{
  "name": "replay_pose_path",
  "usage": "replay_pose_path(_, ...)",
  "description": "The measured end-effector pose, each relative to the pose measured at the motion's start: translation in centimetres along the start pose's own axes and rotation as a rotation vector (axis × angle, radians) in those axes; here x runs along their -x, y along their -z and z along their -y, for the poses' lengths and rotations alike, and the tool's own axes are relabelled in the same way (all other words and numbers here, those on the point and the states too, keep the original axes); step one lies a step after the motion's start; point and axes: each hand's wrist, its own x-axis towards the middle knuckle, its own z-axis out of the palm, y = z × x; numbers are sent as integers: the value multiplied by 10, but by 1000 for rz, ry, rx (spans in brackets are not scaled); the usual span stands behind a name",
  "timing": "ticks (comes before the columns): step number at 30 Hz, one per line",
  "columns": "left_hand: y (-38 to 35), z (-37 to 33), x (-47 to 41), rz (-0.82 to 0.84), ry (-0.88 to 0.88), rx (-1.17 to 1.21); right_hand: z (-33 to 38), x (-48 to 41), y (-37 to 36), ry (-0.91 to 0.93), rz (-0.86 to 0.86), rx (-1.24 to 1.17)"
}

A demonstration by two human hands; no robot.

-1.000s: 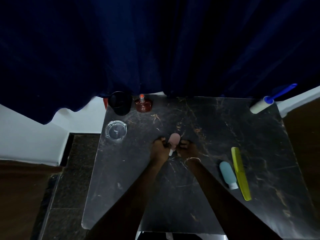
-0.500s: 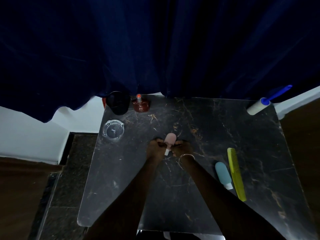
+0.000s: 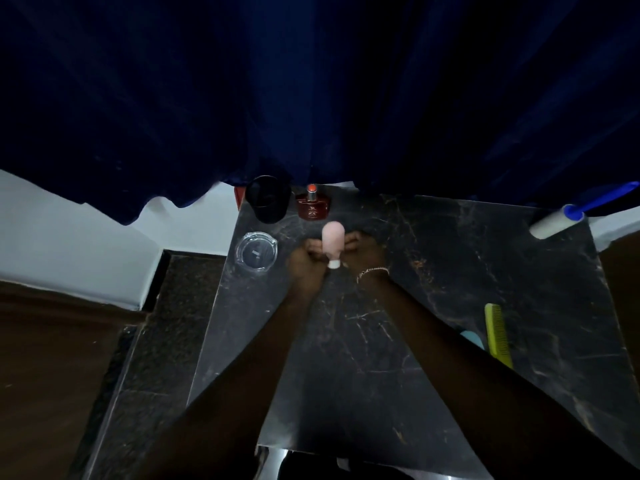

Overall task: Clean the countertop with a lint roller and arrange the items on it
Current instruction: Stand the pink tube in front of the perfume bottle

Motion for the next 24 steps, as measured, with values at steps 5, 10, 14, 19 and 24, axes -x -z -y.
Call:
replay_pose_path(5,34,1,-27,-40,-157,-168,23,-8,-36,199,-58,123)
replay_pose_path(10,42,16,-41,26,-114,-281,23,-16,-56,191,-14,41)
replay_pose_path(14,40,25,-45,63,-94,-247,18,-26,-65,163,-7,70)
replay_pose_path(19,36,31,-48,110,-41,-197,12,-30,-72,164,-28,117)
replay_pose_path(24,35,32,-50,122,-23,-167,13,-30,-73,176,-36,161)
